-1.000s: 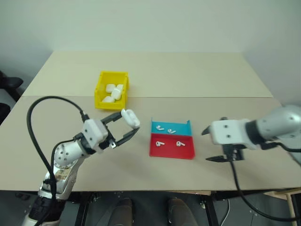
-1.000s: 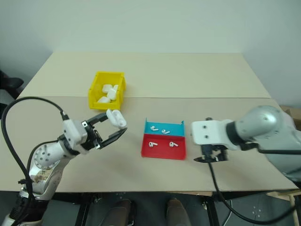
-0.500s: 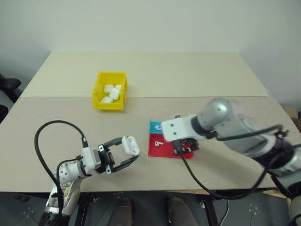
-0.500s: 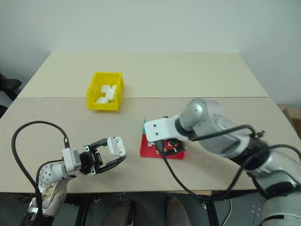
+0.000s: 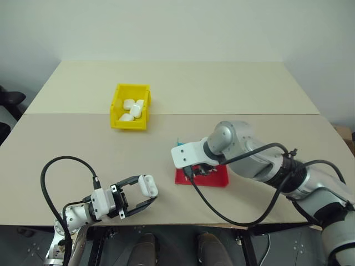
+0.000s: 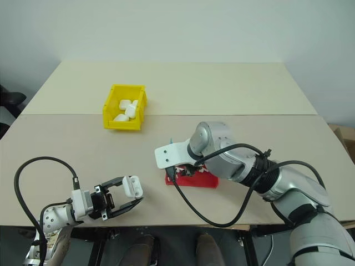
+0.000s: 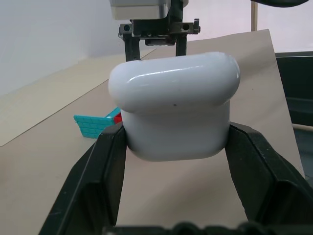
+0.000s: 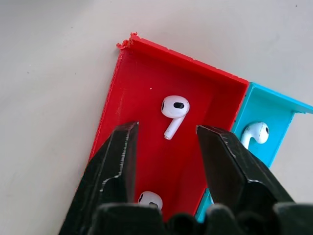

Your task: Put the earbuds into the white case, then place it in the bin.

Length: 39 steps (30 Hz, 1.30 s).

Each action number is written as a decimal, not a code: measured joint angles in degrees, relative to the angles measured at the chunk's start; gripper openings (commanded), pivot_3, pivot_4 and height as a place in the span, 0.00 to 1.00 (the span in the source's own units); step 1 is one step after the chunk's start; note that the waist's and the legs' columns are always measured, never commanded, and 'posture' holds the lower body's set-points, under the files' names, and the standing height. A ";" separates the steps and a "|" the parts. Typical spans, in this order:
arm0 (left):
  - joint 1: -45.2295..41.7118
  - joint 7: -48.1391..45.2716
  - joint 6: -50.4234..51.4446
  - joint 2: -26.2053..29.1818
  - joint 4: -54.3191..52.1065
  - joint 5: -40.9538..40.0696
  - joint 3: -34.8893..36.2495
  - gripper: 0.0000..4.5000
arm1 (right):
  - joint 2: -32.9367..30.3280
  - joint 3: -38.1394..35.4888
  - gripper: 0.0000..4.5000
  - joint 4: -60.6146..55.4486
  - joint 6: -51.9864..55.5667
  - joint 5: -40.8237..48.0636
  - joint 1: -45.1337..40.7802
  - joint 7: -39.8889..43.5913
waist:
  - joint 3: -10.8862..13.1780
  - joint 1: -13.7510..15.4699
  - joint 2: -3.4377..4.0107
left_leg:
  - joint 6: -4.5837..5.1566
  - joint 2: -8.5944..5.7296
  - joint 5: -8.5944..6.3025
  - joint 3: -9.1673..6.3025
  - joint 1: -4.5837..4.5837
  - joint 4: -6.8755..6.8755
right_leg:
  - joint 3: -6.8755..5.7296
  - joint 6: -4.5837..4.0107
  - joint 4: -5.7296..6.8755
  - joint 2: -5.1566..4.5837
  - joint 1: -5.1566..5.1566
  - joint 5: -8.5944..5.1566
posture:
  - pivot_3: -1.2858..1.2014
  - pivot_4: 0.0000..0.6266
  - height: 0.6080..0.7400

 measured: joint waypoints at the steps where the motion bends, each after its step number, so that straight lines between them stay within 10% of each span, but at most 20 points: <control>1: 0.04 0.19 0.00 0.00 -0.10 0.38 0.00 0.61 | 0.16 0.02 0.51 0.05 -0.04 -0.21 0.00 0.01 | 0.00 0.00 0.00 | 0.00 0.00 0.00 0.00 0.00 0.00 | 0.00 0.00 0.00 0.00 0.00 0.00 | 0.52 0.24 1.00; 39: 2.77 7.07 5.29 1.47 -5.38 5.98 -0.10 0.61 | 6.74 0.78 0.51 7.81 -6.15 -7.79 2.32 -0.65 | 0.00 -1.02 0.01 | 0.00 0.02 0.00 -0.03 0.02 -0.05 | -0.03 -0.05 0.01 0.01 -0.01 -0.01 | 0.52 0.24 1.00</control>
